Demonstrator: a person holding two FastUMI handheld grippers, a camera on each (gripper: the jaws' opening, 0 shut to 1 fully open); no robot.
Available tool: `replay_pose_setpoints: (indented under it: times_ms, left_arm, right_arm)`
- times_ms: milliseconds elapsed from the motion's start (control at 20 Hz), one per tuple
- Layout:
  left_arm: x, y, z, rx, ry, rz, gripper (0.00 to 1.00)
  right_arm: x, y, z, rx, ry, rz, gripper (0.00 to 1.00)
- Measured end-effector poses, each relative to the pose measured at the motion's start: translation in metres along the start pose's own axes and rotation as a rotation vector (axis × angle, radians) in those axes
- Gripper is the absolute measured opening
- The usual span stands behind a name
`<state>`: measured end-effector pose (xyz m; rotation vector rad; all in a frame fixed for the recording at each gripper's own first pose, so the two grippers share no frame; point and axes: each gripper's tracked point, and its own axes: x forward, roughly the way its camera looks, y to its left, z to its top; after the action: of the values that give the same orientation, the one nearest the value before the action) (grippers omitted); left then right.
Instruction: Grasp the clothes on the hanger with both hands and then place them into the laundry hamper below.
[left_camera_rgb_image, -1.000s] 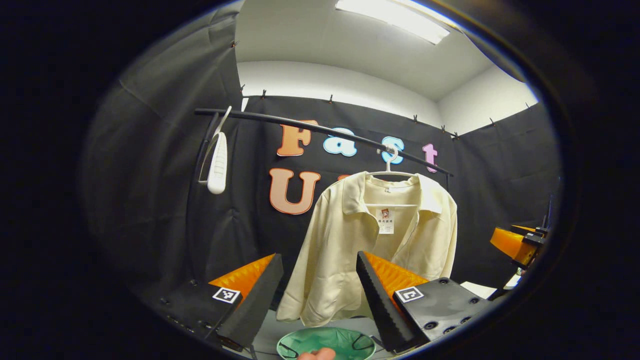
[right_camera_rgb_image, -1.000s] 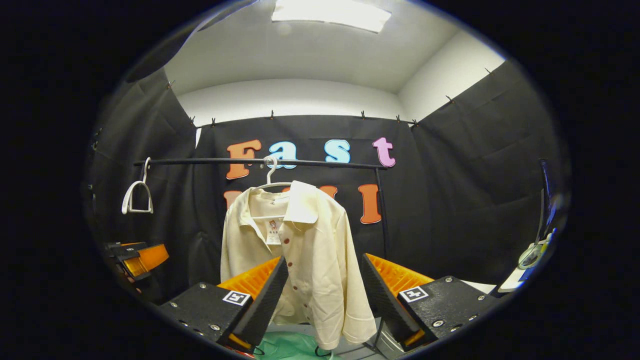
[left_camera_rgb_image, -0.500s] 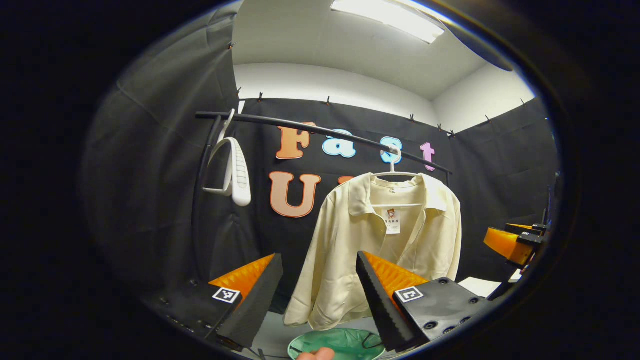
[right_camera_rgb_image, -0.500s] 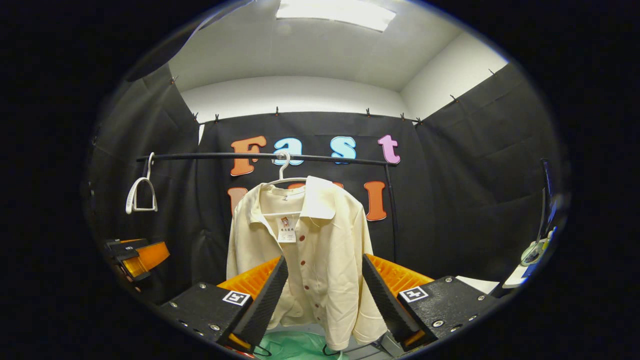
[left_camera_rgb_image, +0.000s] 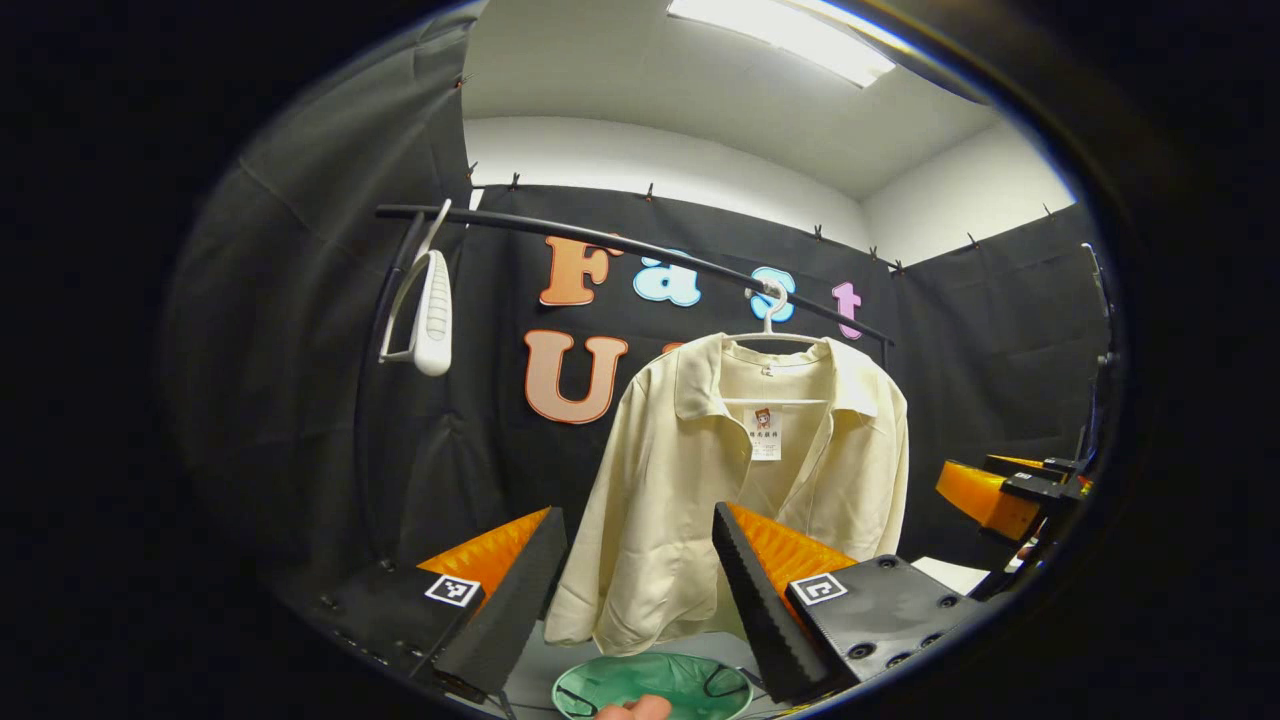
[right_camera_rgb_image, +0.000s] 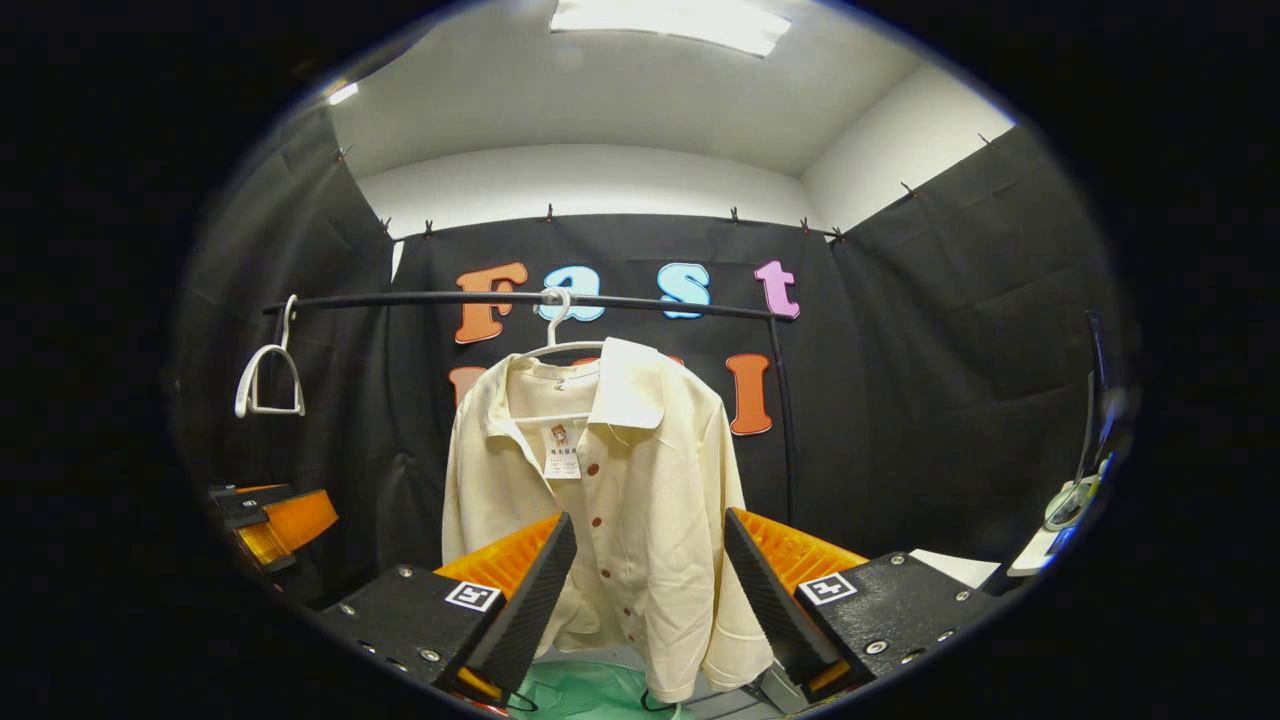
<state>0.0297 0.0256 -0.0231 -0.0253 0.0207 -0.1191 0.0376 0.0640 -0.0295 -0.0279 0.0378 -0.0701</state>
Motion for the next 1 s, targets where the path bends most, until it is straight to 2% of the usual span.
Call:
replay_pose_setpoints:
  times_ms: [50, 100, 350, 500, 600, 650, 700, 850, 900, 1000]
  left_arm:
    - [0.004, 0.000, -0.002, -0.003, 0.004, -0.012, 1.00]
    - [0.007, 0.000, -0.004, -0.007, 0.010, -0.028, 0.96]
    - [0.037, -0.004, -0.014, 0.008, 0.008, -0.134, 0.96]
    - [0.044, -0.002, -0.018, 0.028, 0.008, -0.201, 0.97]
    - [0.048, -0.001, -0.024, 0.034, 0.031, -0.222, 0.96]
    - [0.048, 0.002, -0.026, 0.037, 0.037, -0.214, 1.00]
    - [0.050, 0.005, -0.025, 0.034, 0.033, -0.201, 0.96]
    - [0.055, 0.011, -0.029, 0.026, 0.025, -0.126, 0.96]
    - [0.056, 0.012, -0.030, 0.021, 0.027, -0.097, 0.97]
    - [0.055, 0.015, -0.033, 0.010, 0.033, -0.055, 0.97]
  right_arm:
    - [0.006, 0.003, -0.004, -0.003, 0.008, -0.007, 0.93]
    - [0.013, 0.006, -0.008, -0.004, 0.016, -0.018, 0.93]
    - [0.047, 0.027, -0.014, -0.027, -0.001, -0.123, 0.93]
    - [0.080, 0.044, -0.017, -0.045, -0.017, -0.204, 0.92]
    - [0.110, 0.061, -0.030, -0.023, -0.002, -0.217, 0.92]
    - [0.126, 0.071, -0.038, -0.009, 0.011, -0.202, 0.93]
    - [0.144, 0.077, -0.047, -0.003, 0.023, -0.191, 0.93]
    - [0.192, 0.078, -0.075, -0.003, 0.056, -0.185, 0.93]
    - [0.206, 0.072, -0.085, 0.001, 0.081, -0.199, 0.93]
    - [0.228, 0.046, -0.106, 0.003, 0.116, -0.278, 0.93]
